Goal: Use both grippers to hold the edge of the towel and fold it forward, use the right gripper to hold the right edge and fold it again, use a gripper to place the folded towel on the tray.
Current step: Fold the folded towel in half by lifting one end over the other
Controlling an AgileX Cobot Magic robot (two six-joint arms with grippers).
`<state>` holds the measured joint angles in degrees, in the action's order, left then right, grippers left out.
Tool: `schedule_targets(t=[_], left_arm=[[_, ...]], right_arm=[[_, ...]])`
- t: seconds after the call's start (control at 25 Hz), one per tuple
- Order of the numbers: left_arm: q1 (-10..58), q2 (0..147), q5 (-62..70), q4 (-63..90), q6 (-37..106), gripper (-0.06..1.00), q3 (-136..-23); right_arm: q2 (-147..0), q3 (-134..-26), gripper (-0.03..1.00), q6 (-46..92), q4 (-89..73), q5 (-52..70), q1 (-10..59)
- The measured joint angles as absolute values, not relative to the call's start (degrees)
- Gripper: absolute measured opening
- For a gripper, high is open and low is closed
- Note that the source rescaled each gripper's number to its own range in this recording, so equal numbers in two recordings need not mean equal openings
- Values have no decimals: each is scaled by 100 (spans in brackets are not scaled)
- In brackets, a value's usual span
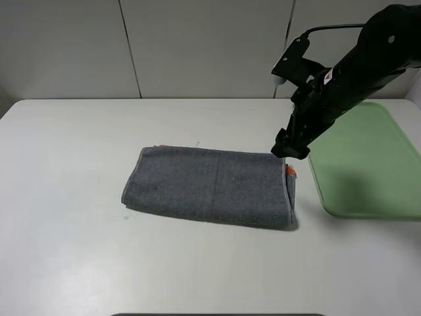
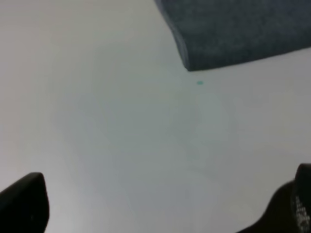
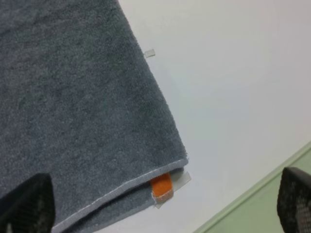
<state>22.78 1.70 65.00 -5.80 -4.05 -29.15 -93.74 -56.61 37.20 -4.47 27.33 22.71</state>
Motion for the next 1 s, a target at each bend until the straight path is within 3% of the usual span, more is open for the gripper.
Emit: schedule_targets(t=[0.28,0.4,1.0], left_arm=[[657,170,6475,-311,-425,100,-2915],[267,170,6470,-253,-440,100,-2915],[126,170,6450,-177,-440,100,-2915]], right_arm=[[-9374,-5661,100,3666,-447,2733,2271],[-9374,-5661,100,3570,-447,2733,2271],[-9374,-5661,100,2166,-454,2723,2271]])
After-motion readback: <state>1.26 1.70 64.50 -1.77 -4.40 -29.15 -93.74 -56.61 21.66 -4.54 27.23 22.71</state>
